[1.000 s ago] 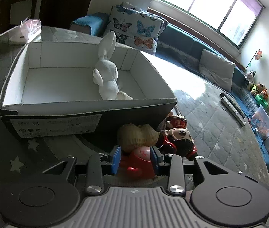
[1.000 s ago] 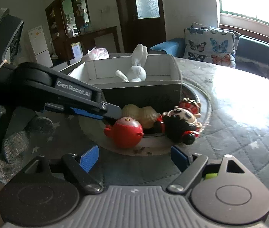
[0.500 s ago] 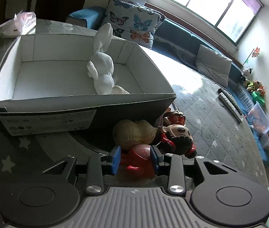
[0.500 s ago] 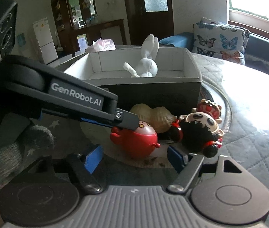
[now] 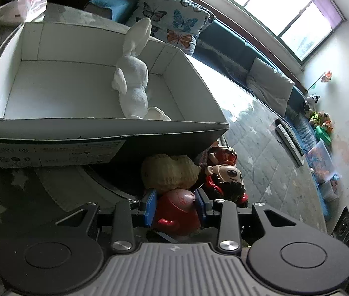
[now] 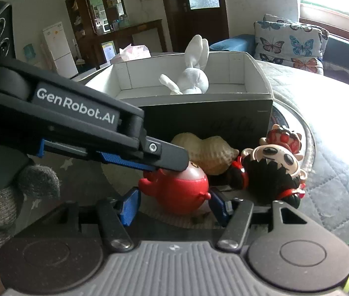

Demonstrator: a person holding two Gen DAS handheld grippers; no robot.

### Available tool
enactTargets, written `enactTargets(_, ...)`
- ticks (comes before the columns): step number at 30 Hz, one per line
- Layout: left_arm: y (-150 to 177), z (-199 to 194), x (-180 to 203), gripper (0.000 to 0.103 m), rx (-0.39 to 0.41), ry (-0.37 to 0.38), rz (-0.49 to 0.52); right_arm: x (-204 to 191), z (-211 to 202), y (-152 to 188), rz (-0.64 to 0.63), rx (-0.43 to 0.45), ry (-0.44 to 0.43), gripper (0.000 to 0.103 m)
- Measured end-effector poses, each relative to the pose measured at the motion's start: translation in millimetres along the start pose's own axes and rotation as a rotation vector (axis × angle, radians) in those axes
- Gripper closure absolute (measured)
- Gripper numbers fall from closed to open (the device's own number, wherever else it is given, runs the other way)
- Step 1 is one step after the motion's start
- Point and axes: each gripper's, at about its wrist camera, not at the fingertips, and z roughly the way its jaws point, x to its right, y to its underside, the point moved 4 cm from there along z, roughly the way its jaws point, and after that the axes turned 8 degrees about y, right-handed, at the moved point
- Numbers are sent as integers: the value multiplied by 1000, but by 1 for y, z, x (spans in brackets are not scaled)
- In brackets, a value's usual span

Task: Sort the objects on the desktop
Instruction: 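Grasp the red round toy with the right gripper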

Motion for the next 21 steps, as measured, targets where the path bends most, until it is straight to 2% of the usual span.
enactTargets(11, -1, 1, -2, 64, -15, 21, -16, 0, 2, -2, 6, 0, -2, 42)
enactTargets(17, -2, -6, -11, 65, 14, -16, -31, 1, 2, -1, 15, 3, 0, 42)
enactTargets(21, -1, -6, -18, 65, 15, -4, -65, 1, 2, 0, 22, 6, 2, 42)
